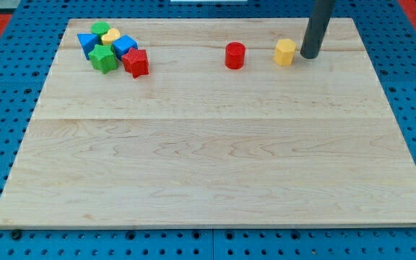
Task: Slide the red circle and yellow hexagon close to the red star
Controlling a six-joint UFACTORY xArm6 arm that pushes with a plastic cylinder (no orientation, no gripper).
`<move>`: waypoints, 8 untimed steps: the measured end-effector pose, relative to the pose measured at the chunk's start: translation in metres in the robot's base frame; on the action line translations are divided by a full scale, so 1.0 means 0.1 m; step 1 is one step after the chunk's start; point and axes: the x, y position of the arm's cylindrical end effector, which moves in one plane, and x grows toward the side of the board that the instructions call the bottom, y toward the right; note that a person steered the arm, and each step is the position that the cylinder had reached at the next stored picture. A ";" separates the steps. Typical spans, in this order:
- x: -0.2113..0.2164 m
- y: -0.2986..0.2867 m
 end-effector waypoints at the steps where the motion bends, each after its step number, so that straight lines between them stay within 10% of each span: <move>1: 0.00 -0.66; 3: 0.00 -2.03; 8: 0.37 -2.44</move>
